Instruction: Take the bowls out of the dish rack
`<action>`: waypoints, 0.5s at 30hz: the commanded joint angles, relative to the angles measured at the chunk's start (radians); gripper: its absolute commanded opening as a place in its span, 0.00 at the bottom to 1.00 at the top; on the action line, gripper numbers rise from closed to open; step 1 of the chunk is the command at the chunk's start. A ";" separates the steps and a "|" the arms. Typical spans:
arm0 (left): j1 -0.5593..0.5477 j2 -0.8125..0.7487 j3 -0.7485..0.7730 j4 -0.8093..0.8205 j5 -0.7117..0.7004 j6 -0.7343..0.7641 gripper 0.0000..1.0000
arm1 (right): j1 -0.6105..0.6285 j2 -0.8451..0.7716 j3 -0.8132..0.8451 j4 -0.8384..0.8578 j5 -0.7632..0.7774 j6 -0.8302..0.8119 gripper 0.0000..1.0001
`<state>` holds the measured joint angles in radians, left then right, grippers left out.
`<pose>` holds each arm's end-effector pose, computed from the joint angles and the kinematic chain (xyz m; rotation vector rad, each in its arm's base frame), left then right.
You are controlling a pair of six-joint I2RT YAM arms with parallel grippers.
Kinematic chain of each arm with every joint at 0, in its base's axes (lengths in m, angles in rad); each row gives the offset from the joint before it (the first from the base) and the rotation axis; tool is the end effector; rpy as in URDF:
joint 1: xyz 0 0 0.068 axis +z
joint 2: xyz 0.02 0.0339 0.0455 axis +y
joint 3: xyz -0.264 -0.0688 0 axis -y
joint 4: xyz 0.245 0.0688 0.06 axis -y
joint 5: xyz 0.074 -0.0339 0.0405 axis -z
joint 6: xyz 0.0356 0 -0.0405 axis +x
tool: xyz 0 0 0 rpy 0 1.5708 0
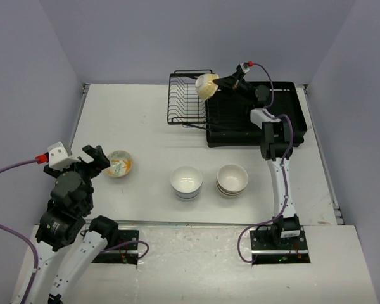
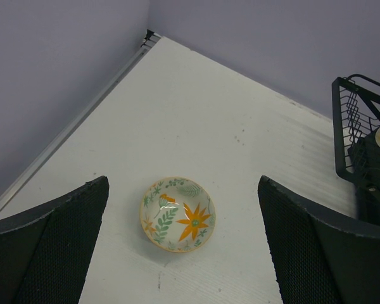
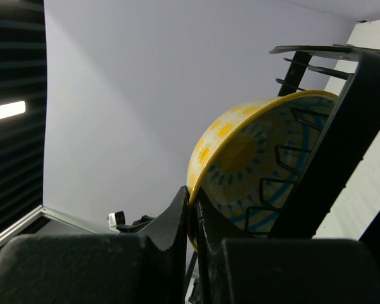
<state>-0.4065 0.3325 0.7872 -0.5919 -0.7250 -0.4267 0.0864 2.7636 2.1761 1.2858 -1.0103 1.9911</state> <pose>0.0680 -0.0036 0.3474 -0.5411 1.5835 -0.0092 0.5690 0.0795 0.1848 0.1295 1.5762 2.1703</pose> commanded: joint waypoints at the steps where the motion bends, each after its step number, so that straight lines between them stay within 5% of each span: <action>1: -0.003 -0.009 -0.011 0.040 -0.008 0.005 1.00 | 0.012 -0.139 -0.013 0.285 0.078 0.301 0.00; 15: -0.003 -0.027 -0.013 0.038 -0.001 0.003 1.00 | 0.070 -0.205 0.027 0.291 0.135 0.325 0.00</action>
<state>-0.4065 0.3157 0.7868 -0.5919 -0.7238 -0.4267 0.1318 2.6431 2.1323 1.2884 -0.9237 1.9911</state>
